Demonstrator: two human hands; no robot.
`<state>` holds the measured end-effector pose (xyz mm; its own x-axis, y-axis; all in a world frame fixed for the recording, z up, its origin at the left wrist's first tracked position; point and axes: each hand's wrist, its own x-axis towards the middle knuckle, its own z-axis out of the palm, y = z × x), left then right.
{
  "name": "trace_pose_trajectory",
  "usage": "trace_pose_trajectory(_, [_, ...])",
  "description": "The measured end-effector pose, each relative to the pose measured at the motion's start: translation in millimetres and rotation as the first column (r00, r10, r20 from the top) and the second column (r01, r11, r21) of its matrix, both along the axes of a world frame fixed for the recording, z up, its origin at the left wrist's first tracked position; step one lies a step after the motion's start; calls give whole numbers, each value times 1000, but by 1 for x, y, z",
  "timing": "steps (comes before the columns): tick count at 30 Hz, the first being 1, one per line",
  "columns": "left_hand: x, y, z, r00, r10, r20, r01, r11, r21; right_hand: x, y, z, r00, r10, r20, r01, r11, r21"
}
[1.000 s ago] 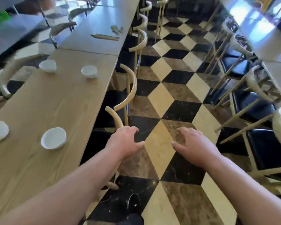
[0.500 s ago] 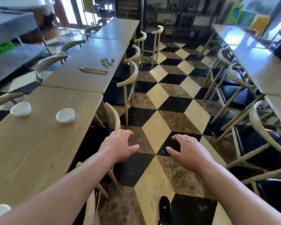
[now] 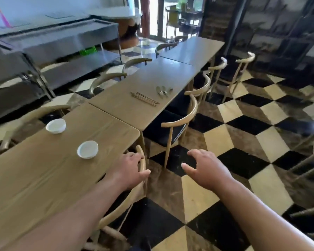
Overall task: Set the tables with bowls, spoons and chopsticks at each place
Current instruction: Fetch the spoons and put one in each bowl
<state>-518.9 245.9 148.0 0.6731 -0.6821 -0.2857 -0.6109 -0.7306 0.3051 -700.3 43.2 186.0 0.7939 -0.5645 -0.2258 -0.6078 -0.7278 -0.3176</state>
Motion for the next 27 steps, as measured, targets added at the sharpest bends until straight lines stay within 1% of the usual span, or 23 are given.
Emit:
trace_pose_trajectory(5, [76,-68,-23,995,81,-55,-82,996,-31,89,-68,-20,991,114,-64,-115,993,-17])
trace_pose_trajectory(8, [132,-120,-39,992,95,-86,-100,994,-51,146,-120,-31,989,113,-91,-116,993,-26])
trace_pose_trajectory(12, [209,-193,-39,987,84,-139,-92,995,-47,218,-196,-16,980,110,-163,-119,992,-46])
trace_pose_trajectory(15, [265,-245,-20,989,73,-125,-81,995,-65,266,-250,5,988,85,-132,-96,992,-77])
trace_pose_trajectory(18, [309,-291,-6,993,60,-101,-70,993,-92,309,-291,12,994,58,-88,-64,995,-72])
trace_pose_trajectory(23, [364,-356,-8,994,79,-69,-86,992,-98,382,-345,-1,984,131,-121,-136,990,-39])
trace_pose_trajectory(27, [407,-408,-29,983,154,-96,-160,985,-57,450,-402,-25,968,207,-139,-209,978,5])
